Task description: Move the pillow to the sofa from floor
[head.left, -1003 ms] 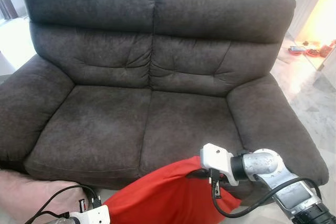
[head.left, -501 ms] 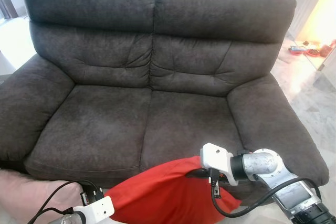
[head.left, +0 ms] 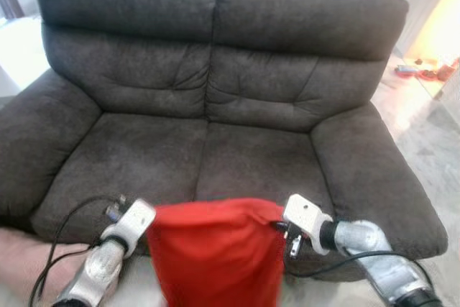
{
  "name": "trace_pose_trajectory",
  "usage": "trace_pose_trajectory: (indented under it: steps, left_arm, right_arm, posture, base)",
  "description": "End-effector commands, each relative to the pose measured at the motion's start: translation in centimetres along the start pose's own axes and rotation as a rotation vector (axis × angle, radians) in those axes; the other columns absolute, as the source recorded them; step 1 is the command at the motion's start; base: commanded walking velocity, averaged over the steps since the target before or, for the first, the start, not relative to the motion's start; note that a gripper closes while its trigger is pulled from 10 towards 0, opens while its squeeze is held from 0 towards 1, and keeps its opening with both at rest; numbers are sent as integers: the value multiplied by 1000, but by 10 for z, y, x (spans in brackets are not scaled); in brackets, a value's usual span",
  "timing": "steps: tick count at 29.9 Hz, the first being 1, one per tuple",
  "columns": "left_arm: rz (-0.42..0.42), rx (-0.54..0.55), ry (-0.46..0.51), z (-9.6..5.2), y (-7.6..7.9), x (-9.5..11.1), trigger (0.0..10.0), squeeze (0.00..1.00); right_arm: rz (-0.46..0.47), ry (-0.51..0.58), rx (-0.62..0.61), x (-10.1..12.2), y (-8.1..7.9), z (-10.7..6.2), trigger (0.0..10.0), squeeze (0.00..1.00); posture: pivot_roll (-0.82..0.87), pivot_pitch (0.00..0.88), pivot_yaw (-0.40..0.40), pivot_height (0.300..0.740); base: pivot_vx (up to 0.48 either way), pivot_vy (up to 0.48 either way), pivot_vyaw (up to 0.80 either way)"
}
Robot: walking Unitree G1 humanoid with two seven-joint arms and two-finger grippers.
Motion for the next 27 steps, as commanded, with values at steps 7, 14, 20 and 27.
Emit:
trace_pose_trajectory:
  steps: [7, 14, 20, 27]
  left_arm:
    - [-109, 251, 158, 8, -46, 64, 10000, 0]
    - [-147, 383, 181, -5, -63, 84, 10000, 0]
    - [-183, 452, 233, -14, -68, 105, 10000, 0]
    - [-161, 483, 210, -12, -76, 98, 10000, 0]
  right_arm:
    - [127, 305, -322, 41, 32, -8, 10000, 0]
    - [361, 537, -490, 56, 35, -22, 10000, 0]
    - [448, 647, -599, 64, 41, -33, 10000, 0]
    - [473, 720, -613, 76, 39, -36, 10000, 0]
  posture:
    - [99, 0, -83, 726]
    - [103, 0, -71, 726]
    - [91, 0, -67, 726]
    - [97, 0, -64, 726]
  base:
    - [0, 0, 0]
    - [0, 0, 0]
    - [0, 0, 0]
    - [0, -35, 0]
Point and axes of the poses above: a point about 5 cm out from each wrist's last joint towards the gripper, its own z axis pointing out of the wrist towards the gripper, its own x axis along the axis of the wrist's last joint, y = z × x, the point moved 5 cm from there along z, pointing out of the wrist towards the gripper, and after that the axes turned 12 degrees about z, right-handed, at the moved point
